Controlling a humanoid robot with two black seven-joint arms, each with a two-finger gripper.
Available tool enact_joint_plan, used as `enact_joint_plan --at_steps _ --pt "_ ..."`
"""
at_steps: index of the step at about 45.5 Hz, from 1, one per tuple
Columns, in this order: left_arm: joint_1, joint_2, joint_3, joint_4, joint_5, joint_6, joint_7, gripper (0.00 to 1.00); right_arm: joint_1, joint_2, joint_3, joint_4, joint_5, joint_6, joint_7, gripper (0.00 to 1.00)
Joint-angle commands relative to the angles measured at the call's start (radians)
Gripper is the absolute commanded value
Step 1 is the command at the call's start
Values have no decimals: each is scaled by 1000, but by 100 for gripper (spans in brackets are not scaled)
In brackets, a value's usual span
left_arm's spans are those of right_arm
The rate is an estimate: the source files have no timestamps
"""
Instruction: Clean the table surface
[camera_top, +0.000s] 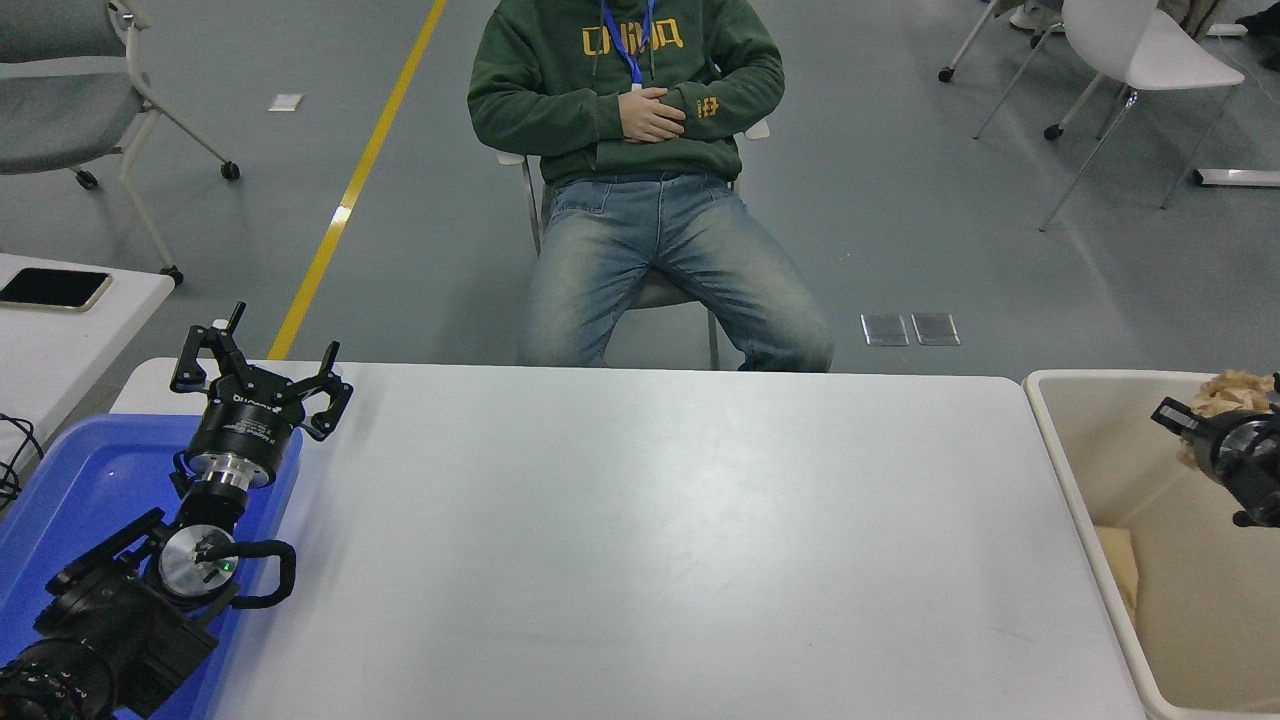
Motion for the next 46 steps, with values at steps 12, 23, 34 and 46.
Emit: enact_joint_plan --at_steps 12,23,34,46 --pt "0 0 0 1 0 0 0 100 -18 6 10 -31 17 -17 -3 100" --pt "0 0 0 0 0 0 0 100 -10 6 35 -79 25 -19 -3 100" --pt "0 0 0 1 0 0 0 100 -12 4 49 -79 28 -17 -3 100" --pt "0 0 0 1 0 0 0 100 5 4 75 -73 78 -16 -3 100"
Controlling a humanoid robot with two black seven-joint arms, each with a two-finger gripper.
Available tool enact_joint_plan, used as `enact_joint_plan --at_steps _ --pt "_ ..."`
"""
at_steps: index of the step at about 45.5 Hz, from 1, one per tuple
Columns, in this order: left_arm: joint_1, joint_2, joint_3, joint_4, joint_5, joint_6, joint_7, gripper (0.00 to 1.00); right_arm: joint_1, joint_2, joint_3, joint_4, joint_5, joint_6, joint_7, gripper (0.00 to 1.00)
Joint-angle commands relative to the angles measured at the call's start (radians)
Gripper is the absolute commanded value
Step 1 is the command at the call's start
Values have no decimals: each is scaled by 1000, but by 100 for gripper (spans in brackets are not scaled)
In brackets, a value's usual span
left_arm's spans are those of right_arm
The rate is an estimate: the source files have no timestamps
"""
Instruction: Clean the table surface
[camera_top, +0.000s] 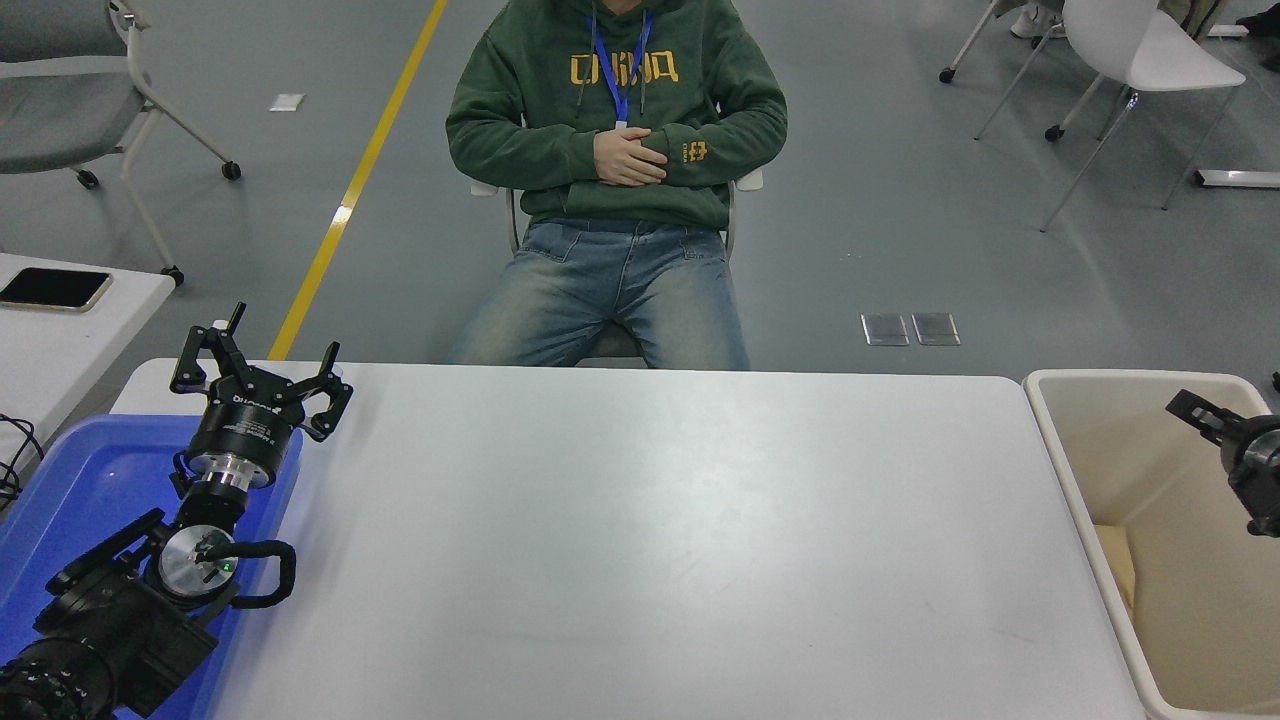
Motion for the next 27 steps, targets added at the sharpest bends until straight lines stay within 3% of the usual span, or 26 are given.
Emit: enact_joint_plan --at_steps 1,27 --pt "0 0 0 1 0 0 1 100 17 -1 35 6 50 3 0 100" --pt "0 0 0 1 0 0 1 100 91 -4 384 205 121 2 0 100"
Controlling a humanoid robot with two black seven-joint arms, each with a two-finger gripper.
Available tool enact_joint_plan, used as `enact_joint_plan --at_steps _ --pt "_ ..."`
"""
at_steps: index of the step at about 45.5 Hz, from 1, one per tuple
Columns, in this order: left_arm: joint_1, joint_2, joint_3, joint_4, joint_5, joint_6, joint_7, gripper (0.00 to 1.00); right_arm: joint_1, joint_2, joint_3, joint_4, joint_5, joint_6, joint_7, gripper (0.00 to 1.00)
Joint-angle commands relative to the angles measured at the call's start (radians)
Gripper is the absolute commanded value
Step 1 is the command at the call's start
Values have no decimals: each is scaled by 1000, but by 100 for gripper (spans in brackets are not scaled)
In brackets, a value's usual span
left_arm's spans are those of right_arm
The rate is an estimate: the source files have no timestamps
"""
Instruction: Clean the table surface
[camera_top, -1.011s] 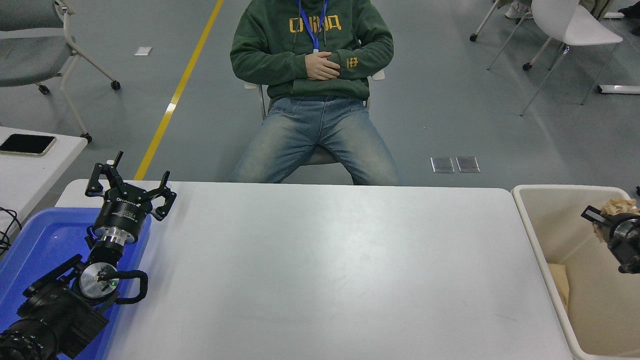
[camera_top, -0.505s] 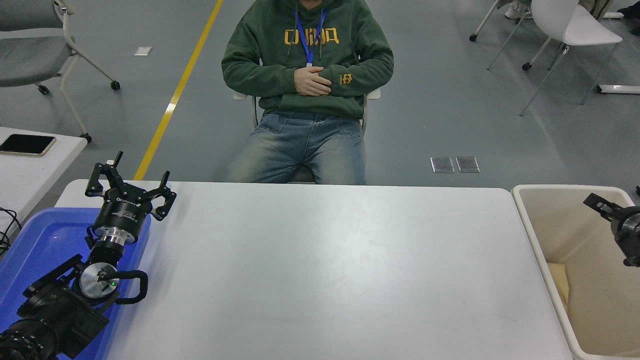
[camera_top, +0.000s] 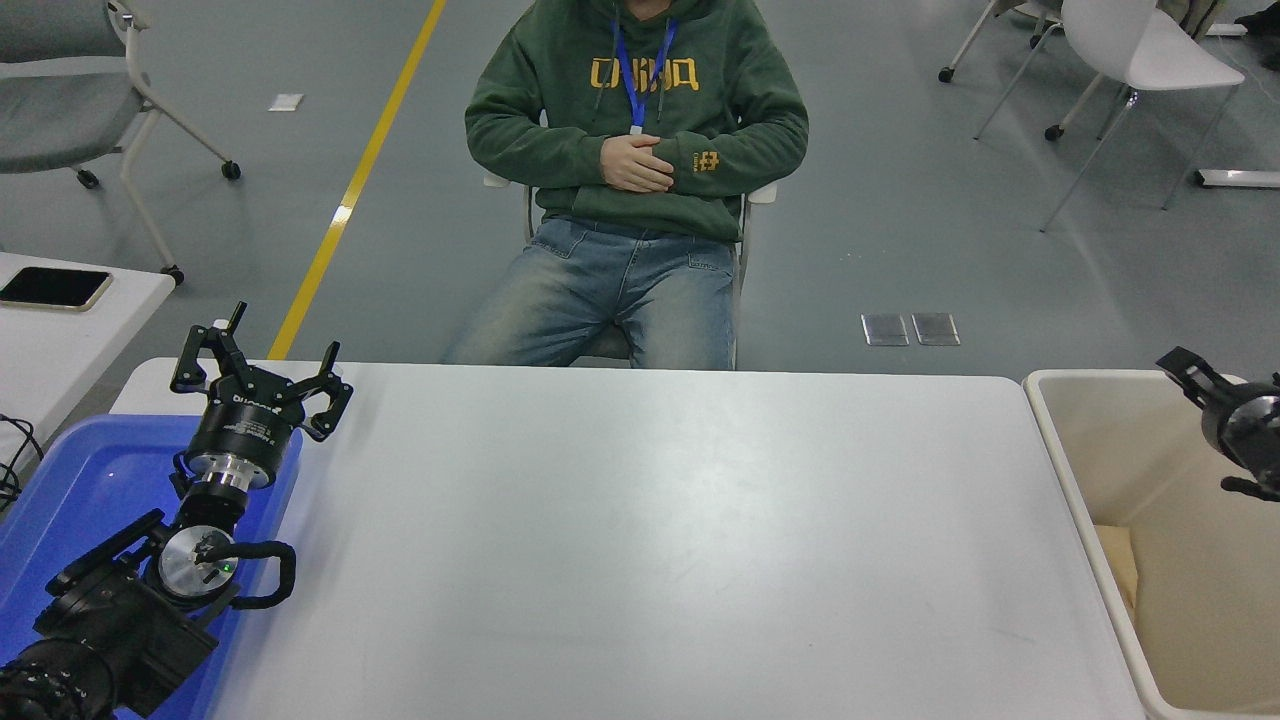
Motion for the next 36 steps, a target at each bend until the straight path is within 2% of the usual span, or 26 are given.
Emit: enact_joint_plan --at_steps 1,15,29,36 --pt "0 0 0 -1 0 0 1 100 21 -6 183 125 20 -3 0 100" --pt "0 0 0 1 0 0 1 100 1 -17 445 328 89 -8 0 100" --pt "0 0 0 -1 0 -2 1 100 -33 -9 547 524 284 -6 3 100" --pt "0 0 0 -1 0 0 1 100 -74 37 608 593 322 -8 6 100"
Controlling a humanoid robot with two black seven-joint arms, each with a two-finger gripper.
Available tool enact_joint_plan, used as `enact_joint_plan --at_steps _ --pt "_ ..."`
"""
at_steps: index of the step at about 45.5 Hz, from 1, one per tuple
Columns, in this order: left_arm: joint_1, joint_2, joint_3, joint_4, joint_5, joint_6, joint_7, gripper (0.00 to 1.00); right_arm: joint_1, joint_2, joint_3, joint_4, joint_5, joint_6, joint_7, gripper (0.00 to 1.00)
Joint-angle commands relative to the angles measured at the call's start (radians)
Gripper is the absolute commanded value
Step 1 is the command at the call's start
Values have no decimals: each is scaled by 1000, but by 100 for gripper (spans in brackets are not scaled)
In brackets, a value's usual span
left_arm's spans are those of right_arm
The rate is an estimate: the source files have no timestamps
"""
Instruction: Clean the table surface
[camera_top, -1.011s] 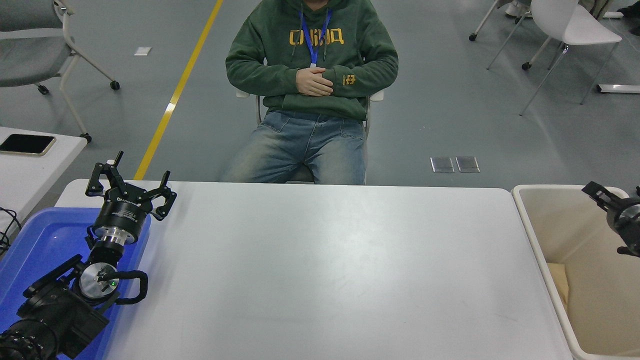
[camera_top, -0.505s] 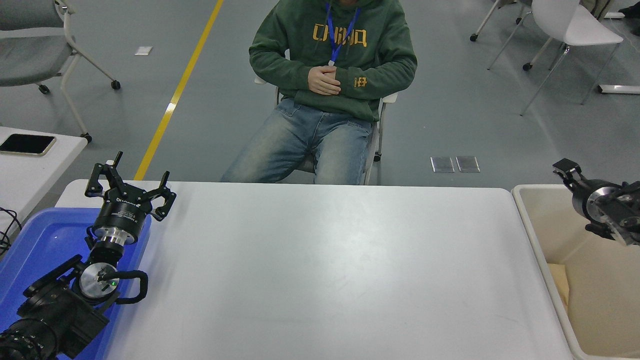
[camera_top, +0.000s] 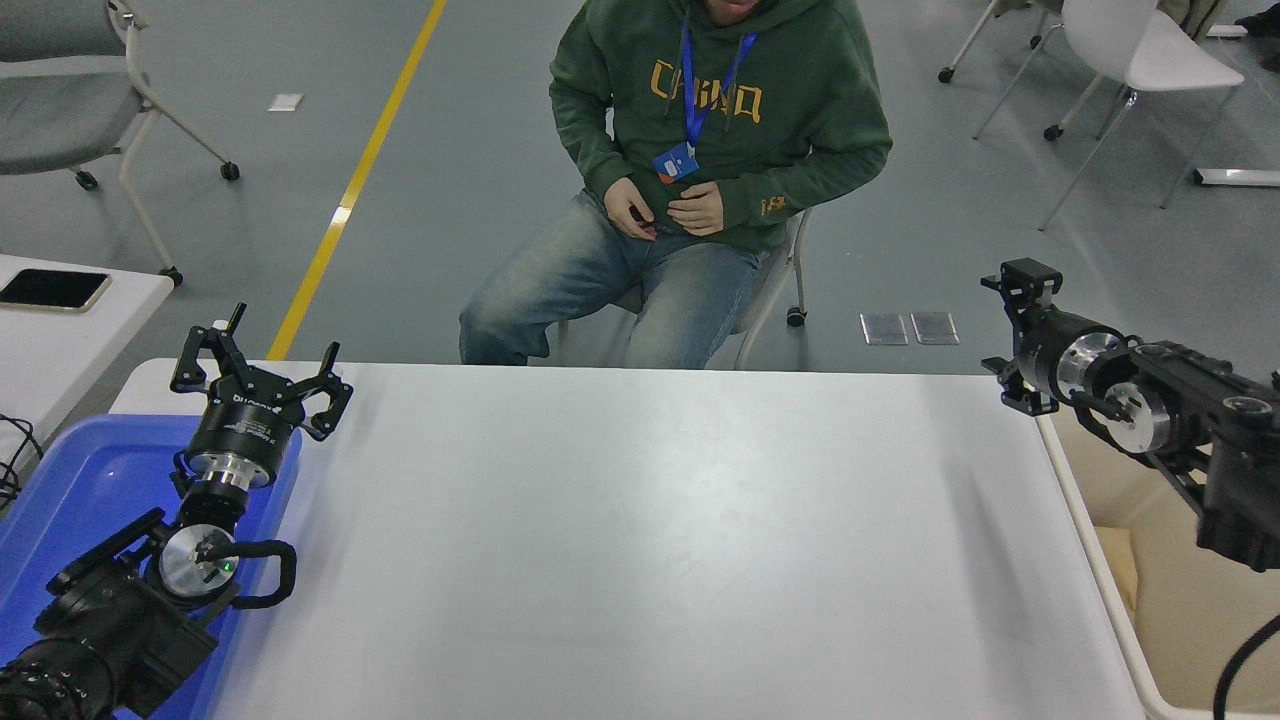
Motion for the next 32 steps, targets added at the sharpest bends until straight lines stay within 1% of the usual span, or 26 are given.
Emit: enact_joint_plan --at_steps 1,5,11,20,26,32 --pt "0 0 0 0 0 0 0 100 -56 52 118 125 94 -1 4 100" --pt "0 0 0 1 0 0 0 100 -86 90 173 127 94 -1 8 100" --pt "0 0 0 1 0 0 -2 100 -112 136 190 134 94 0 25 100" --pt "0 0 0 0 0 0 0 100 -161 196 190 183 92 3 143 100" --pt "0 0 0 0 0 0 -2 100 -192 213 190 245 92 2 233 100" --pt "0 0 0 0 0 0 0 100 -223 241 188 285 86 0 286 100"
